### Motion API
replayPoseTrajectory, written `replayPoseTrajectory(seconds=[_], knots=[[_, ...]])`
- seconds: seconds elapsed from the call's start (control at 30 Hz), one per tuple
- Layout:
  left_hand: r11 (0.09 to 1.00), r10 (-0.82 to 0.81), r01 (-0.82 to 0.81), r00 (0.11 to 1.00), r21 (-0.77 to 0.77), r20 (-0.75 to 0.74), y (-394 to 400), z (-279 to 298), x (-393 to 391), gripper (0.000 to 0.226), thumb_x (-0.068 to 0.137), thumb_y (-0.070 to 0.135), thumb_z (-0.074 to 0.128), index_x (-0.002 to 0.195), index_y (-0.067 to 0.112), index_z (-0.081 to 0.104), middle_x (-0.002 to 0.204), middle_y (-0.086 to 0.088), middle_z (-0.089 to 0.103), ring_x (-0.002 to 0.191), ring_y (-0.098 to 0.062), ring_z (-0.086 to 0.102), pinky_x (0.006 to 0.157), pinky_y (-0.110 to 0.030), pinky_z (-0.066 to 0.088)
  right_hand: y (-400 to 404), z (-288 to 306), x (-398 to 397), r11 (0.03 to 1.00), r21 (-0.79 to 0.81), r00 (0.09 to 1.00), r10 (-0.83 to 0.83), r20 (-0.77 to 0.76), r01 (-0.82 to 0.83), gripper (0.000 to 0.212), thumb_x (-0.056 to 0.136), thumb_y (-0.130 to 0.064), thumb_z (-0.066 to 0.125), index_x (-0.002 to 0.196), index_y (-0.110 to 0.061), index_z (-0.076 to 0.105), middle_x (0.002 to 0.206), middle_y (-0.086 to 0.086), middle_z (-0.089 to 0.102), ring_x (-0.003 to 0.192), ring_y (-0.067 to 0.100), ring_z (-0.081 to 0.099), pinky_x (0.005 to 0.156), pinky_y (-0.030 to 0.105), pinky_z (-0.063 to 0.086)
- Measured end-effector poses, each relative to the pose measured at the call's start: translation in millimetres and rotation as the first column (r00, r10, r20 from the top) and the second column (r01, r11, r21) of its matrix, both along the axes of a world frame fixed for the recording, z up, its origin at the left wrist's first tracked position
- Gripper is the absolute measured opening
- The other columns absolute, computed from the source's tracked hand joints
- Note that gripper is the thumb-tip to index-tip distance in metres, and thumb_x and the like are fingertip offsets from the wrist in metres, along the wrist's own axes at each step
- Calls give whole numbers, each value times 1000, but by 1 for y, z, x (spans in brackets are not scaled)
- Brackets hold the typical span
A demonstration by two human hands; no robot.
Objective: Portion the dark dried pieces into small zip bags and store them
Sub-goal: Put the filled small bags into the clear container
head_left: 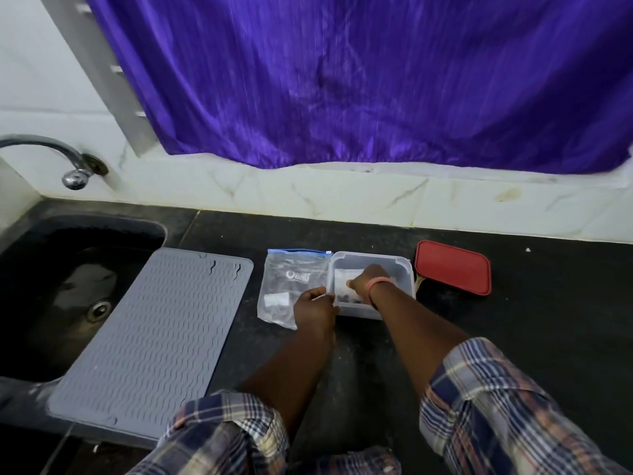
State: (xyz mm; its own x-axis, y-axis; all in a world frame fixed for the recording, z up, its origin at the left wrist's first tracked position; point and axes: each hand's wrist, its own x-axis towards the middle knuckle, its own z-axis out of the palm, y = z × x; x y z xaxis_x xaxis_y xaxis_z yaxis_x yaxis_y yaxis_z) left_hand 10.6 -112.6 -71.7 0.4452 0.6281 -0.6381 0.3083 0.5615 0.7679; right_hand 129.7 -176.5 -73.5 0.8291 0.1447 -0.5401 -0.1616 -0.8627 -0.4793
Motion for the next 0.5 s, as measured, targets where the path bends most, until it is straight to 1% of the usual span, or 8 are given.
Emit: replayPoseTrajectory(seconds=[0.13,0.2,0.23,0.3,0.37,0.4,0.47,0.5], knots=[[1000,8,-8,1000,3,-24,-2,0,4,15,95,2,65,108,9,68,97,-8,66,93,-27,67,71,-30,59,-1,-4,2,997,-83,983,8,184,7,33,94,-21,66,122,-4,65,117,16,70,109,32,66,89,36,51],[999,-3,6,998,38,-63,-5,3,6,12,94,6,63,105,9,68,97,-12,68,89,-30,68,76,-37,61,-1,-5,4,996,-75,988,52,147,-42,33,95,-20,64,124,-4,64,120,16,69,111,33,65,91,37,51],[998,-15,19,997,63,-71,-5,3,7,12,93,8,60,102,8,68,99,-16,69,90,-34,68,82,-42,61,-1,-7,6,995,-57,991,82,109,-76,34,94,-21,65,124,-4,64,119,17,69,110,33,65,90,37,51],[994,-45,54,995,95,-92,-7,2,11,16,92,9,56,103,4,67,107,-25,68,104,-45,67,91,-44,56,-4,-7,12,995,-16,989,103,109,-102,34,93,-23,64,121,-4,66,117,17,70,108,34,66,87,36,51],[994,-37,47,994,96,-106,-11,4,16,22,92,11,55,109,1,66,111,-28,67,111,-48,63,92,-42,53,-11,-1,22,993,95,966,41,254,-67,28,94,-23,60,111,-4,71,112,16,72,105,33,67,86,33,51],[992,-19,34,992,120,-123,-10,5,18,25,89,15,56,109,3,65,110,-24,67,109,-47,63,94,-45,54,-16,4,27,983,181,939,-25,343,-40,25,94,-22,58,105,-6,73,107,15,74,102,32,67,85,33,51],[987,-15,34,992,156,-121,-13,11,23,38,85,23,55,116,2,64,117,-24,67,108,-45,63,99,-55,53,-34,21,37,935,355,855,-197,481,15,20,94,-18,57,97,-8,75,97,13,75,93,30,69,78,31,51],[983,-27,46,994,179,-108,-15,12,26,40,88,24,53,119,0,63,120,-27,66,111,-47,62,100,-56,52,-45,26,45,916,399,803,-271,531,45,18,94,-17,58,93,-8,74,93,13,75,89,30,68,73,30,49]])
